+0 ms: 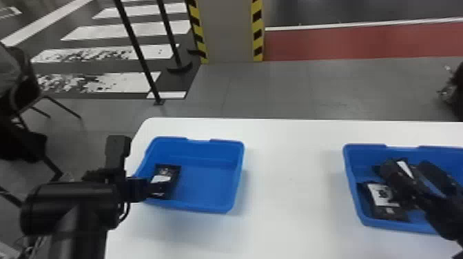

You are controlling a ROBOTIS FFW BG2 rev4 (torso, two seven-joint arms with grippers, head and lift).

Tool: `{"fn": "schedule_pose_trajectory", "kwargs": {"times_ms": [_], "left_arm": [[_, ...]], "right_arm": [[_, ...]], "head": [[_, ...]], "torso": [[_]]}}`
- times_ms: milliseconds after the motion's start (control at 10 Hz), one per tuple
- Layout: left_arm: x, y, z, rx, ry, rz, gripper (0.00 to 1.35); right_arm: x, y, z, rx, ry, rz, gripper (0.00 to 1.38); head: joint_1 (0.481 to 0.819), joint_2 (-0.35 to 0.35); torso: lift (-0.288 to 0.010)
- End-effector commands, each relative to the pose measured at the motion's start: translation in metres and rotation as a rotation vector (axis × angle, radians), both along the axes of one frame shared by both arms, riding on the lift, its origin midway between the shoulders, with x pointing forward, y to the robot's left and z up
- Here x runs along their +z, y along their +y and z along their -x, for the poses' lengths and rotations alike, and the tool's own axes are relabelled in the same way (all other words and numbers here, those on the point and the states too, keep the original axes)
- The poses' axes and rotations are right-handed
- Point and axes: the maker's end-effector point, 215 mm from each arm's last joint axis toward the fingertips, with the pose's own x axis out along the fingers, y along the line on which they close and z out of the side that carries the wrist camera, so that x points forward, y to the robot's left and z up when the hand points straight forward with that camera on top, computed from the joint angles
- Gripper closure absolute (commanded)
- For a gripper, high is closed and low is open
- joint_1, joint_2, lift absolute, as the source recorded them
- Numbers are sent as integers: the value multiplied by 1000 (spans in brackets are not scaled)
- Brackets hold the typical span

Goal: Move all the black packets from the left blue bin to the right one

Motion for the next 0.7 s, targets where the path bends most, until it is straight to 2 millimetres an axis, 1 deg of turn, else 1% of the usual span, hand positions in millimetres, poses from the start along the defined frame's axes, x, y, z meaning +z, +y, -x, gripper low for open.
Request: {"fn": "schedule_pose_trajectory", "kwargs": {"times_ms": [0,100,200,300,400,500,600], "left_arm": [[-11,0,-1,1,27,10,220],[-14,-2,-3,-2,33,17,277],[-17,-7,-4,-8,39,31,553],[-18,-7,-3,-5,46,37,881],[-19,-7,-2,-4,53,38,915],[-15,-8,-7,-23,36,21,1147],[-12,-10,-12,-37,20,14,1200]], "right_arm": [[-1,1,0,4,2,-2,156],[-2,1,0,4,5,-3,156],[-1,1,0,4,4,-6,156],[-1,2,-2,6,2,-12,156],[-2,2,-1,7,3,-17,156],[-2,2,-1,8,4,-19,156],[-3,2,-1,8,6,-23,156]], "head": [[695,200],[695,201],[695,200],[695,197],[695,196],[695,194],[695,194]], "torso": [[-110],[-110],[-110],[-110],[-110],[-110],[-110]]}}
